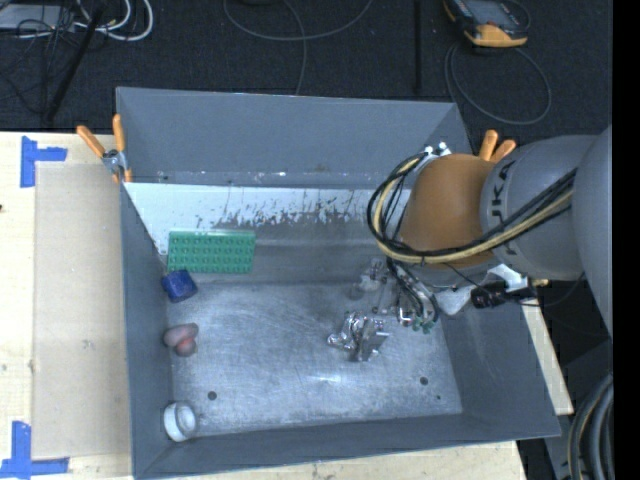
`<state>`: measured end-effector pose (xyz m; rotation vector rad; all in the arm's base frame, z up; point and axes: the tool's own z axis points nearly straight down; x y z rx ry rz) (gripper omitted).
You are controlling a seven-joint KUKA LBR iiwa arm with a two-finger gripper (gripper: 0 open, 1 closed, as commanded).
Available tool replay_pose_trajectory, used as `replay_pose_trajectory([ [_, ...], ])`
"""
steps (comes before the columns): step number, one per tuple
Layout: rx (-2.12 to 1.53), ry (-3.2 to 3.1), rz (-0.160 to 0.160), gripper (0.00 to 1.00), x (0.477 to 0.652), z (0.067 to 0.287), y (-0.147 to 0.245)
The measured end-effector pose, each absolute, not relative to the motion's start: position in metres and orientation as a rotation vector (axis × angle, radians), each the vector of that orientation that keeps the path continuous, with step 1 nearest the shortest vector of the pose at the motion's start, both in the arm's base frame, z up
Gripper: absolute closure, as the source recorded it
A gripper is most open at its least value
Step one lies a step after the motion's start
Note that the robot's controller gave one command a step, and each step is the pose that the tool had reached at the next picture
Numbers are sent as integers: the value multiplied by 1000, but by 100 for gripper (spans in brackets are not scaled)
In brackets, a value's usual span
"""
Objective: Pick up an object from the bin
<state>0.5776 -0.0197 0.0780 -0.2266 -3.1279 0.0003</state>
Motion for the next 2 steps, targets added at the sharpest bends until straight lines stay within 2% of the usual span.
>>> replay_pose_trajectory([
  [1,-229,-3130,-1,100,578,79,-20],
  [2,-163,-3146,0,100,581,211,-22],
])
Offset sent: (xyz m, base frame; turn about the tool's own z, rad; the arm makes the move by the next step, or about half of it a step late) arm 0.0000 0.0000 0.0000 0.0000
